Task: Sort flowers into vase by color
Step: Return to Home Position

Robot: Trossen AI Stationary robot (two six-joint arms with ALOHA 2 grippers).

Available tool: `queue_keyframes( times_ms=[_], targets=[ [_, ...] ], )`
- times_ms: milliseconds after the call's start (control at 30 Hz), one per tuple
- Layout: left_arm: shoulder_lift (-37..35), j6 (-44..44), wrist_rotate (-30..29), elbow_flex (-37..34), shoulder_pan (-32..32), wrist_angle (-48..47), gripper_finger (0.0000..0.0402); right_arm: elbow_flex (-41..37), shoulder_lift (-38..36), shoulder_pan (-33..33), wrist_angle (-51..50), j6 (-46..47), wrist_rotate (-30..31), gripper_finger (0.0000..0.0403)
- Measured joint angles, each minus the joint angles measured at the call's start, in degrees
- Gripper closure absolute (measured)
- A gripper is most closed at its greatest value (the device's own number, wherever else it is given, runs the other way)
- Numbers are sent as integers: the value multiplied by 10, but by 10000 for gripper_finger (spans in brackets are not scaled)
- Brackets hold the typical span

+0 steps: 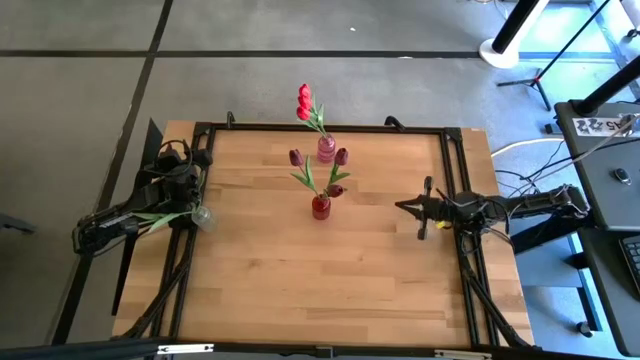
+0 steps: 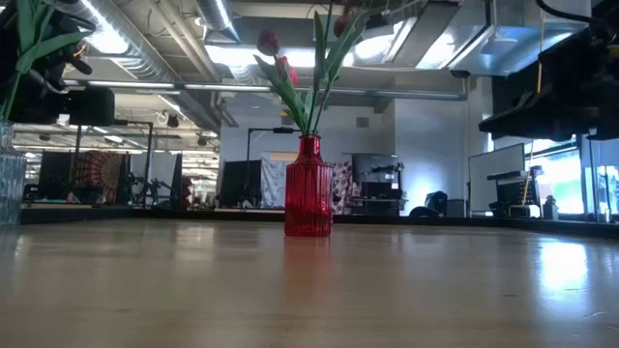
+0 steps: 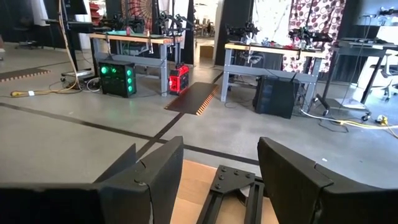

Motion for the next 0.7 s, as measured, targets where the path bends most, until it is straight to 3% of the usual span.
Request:
queue_keyframes(
  times_ms=[367,700],
  targets=[
    [0,0,0,0,0,0,198,0,0,0,-3,0,-4,391],
    [0,0,0,0,0,0,198,-1,-88,-4,-1,0,-28,391]
  ],
)
